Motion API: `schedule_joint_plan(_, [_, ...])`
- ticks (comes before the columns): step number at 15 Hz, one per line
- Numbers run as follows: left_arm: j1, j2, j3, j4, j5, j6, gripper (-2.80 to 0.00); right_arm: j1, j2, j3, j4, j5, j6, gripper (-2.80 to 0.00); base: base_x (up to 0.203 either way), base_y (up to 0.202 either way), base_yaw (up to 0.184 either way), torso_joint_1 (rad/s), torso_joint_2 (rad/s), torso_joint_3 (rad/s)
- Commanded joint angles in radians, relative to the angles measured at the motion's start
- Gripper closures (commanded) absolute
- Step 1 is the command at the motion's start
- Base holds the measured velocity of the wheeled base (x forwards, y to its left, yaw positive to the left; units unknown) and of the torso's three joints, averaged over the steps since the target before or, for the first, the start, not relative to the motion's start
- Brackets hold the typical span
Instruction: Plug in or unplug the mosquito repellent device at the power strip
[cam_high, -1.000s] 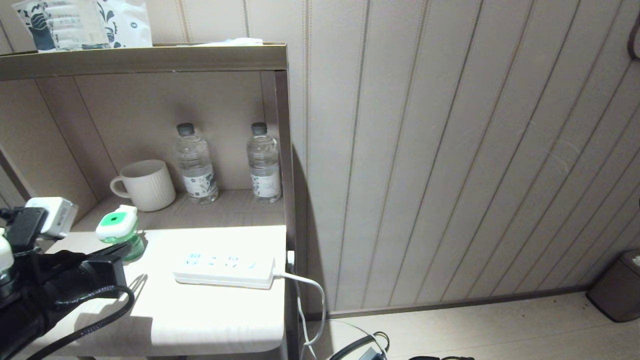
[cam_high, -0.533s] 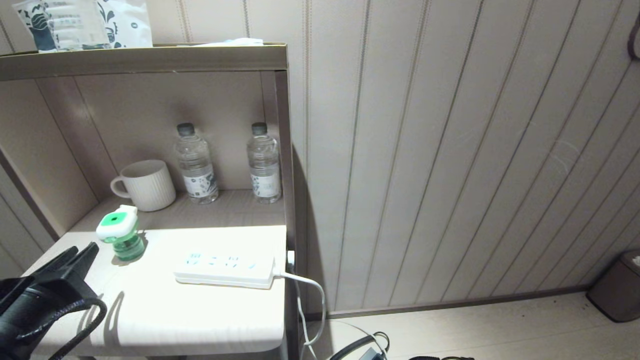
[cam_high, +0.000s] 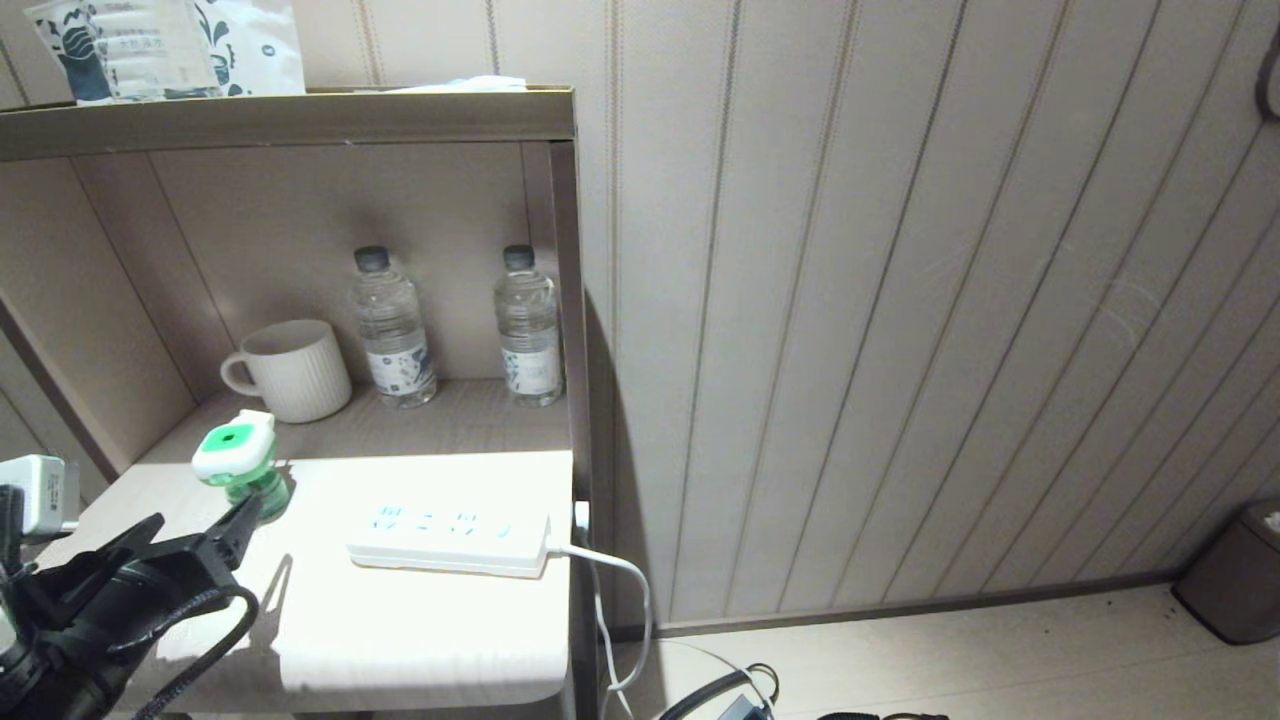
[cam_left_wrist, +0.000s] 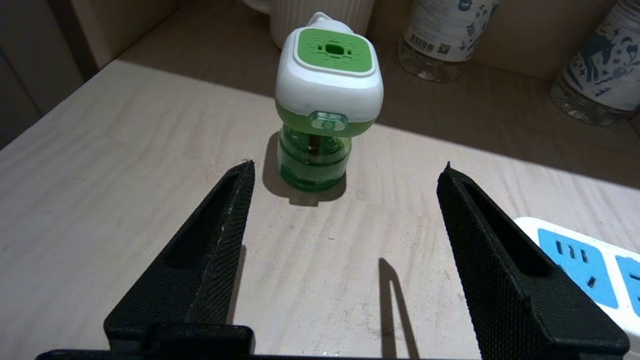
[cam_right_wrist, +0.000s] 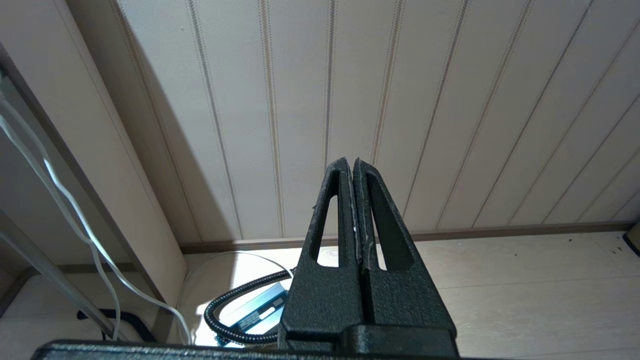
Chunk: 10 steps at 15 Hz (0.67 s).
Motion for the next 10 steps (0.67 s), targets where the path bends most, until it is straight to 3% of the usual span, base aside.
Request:
schedule_joint_plan(1, [0.0,0.094,0.0,-0.05,0.008,-0.004,-2.8,0.0,0.0,0.0,0.0,0.0,0.0,0.0,0.0,0.0,0.0,0.0,0.0,0.0])
schedule_joint_plan(7, [0.0,0.238,-0.025,-0.253,0.018,-0.031,-2.8,0.0,0.0,0.0,0.0,0.0,0.0,0.0,0.0,0.0,0.0,0.0,0.0,0.0])
schedule_joint_plan(10, [0.015,0.246,-0.035,-0.258,0.018,-0.033,-2.8,0.001,0.0,0.0,0.0,0.0,0.0,0.0,0.0,0.0,0.0,0.0,0.0,0.0])
